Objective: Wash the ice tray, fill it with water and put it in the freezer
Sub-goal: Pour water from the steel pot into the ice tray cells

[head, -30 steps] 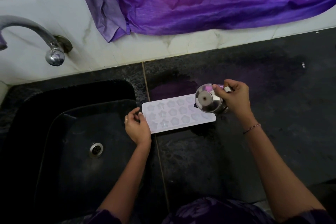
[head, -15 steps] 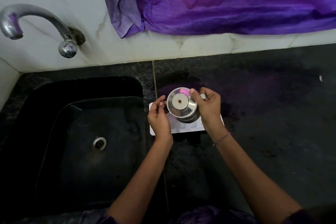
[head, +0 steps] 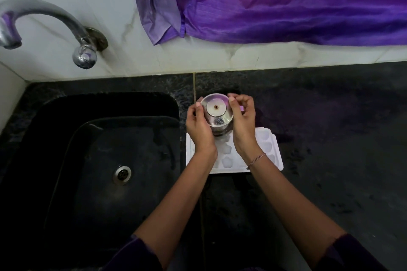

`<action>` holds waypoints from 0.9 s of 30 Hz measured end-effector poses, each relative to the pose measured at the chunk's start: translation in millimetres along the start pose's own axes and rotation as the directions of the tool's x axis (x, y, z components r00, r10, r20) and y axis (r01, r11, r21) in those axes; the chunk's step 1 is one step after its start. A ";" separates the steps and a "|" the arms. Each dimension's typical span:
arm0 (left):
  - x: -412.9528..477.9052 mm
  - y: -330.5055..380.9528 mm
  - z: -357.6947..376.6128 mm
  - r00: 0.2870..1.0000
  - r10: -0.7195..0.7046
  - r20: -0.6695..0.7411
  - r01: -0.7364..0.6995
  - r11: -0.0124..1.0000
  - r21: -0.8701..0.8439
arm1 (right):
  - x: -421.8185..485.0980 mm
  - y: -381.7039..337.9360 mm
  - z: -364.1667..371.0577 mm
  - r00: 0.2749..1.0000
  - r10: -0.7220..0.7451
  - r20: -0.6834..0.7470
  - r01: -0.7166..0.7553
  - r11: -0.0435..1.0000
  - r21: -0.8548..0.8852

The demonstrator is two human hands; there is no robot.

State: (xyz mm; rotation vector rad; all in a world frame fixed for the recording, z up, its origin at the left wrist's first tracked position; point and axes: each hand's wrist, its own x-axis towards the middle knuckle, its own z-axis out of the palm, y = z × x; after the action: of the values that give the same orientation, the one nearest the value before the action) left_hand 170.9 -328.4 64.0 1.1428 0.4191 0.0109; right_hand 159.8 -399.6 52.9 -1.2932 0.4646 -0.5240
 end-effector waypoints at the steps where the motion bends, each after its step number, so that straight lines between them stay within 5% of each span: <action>1: 6.8 1.0 4.3 1.000 0.005 -0.002 -0.005 1.000 0.009 | 7.3 1.4 2.3 1.000 0.001 0.030 -0.001 1.000 0.021; 13: 70.9 -21.2 32.5 0.996 0.019 0.090 -0.024 0.998 0.057 | 74.0 29.2 9.4 0.986 0.140 0.086 -0.151 0.978 0.145; 27: 77.6 -22.7 20.0 0.981 0.140 0.136 -0.157 0.980 0.124 | 75.6 29.8 -1.8 0.993 0.081 -0.085 -0.072 0.991 0.110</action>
State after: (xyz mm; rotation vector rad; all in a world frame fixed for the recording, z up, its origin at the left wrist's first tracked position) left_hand 244.5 -338.5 26.2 1.2978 0.2227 0.0415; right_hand 222.0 -441.0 21.0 -1.1484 0.5518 -0.5367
